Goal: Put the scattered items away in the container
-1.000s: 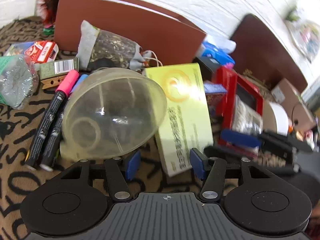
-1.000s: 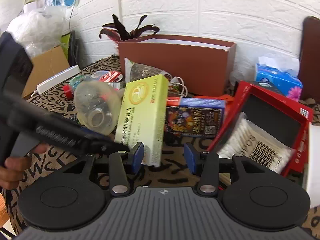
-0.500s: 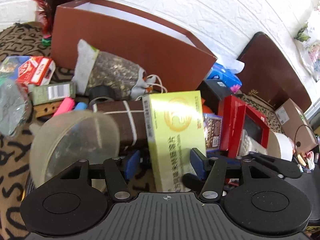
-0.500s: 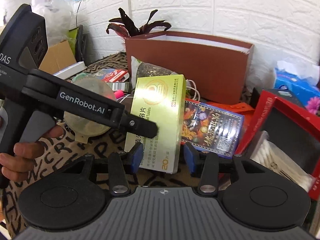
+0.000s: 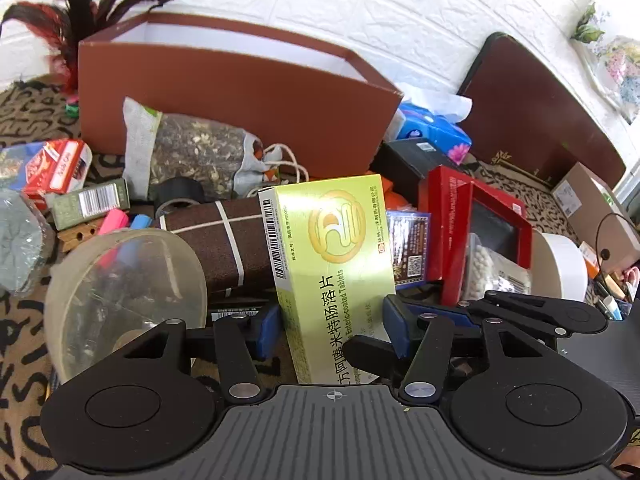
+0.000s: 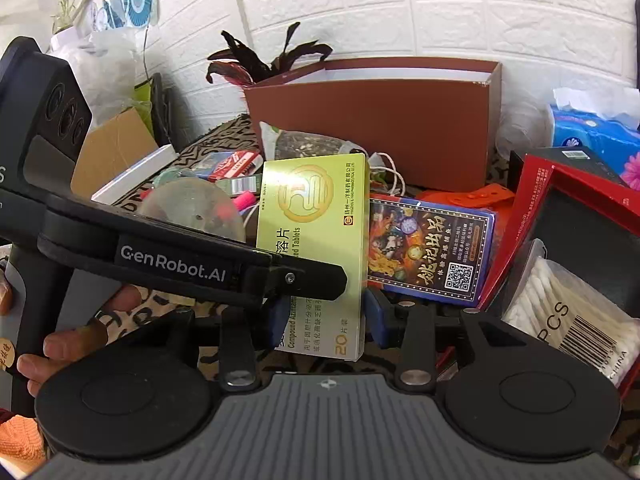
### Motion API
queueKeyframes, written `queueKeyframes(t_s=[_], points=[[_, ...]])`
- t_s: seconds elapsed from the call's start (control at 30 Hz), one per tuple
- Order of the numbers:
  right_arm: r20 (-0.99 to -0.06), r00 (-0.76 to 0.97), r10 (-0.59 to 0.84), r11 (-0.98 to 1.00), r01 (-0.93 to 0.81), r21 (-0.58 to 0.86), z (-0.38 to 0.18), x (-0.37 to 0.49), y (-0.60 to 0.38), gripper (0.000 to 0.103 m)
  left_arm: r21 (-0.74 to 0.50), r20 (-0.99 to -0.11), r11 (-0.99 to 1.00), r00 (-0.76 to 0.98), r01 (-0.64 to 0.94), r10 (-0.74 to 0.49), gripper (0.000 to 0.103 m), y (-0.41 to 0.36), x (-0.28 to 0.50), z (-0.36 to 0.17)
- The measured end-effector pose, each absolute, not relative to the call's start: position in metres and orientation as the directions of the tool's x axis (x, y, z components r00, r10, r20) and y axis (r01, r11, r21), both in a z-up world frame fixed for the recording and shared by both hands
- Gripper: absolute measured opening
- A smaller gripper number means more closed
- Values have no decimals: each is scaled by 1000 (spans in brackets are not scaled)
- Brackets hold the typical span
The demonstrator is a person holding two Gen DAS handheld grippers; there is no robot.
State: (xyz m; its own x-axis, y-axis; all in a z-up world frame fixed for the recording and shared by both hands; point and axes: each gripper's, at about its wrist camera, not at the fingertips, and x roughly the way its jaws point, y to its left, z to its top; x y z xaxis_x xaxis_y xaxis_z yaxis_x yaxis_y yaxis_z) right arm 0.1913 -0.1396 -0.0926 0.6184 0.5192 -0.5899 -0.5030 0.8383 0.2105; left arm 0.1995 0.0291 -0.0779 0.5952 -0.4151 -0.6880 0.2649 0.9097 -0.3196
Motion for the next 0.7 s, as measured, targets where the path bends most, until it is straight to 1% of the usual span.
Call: queueKeyframes(t_s=[0.2, 0.33, 0.53, 0.7], points=[[-530, 655, 539, 833, -507, 220, -68, 187, -144, 46, -287, -641, 913, 651, 289, -407, 55, 30, 192, -45], [-487, 683, 544, 833, -509, 218, -42, 200, -142, 46, -260, -597, 916, 695, 305, -401, 52, 31, 200, -14], [-438, 714, 546, 835, -508, 212, -2, 238, -138, 46, -246, -548, 918, 736, 311, -397, 52, 34, 238, 30], [-412, 728, 548, 835, -505, 218, 18, 280, -133, 47, -249, -520, 921, 761, 300, -388, 52, 37, 278, 52]])
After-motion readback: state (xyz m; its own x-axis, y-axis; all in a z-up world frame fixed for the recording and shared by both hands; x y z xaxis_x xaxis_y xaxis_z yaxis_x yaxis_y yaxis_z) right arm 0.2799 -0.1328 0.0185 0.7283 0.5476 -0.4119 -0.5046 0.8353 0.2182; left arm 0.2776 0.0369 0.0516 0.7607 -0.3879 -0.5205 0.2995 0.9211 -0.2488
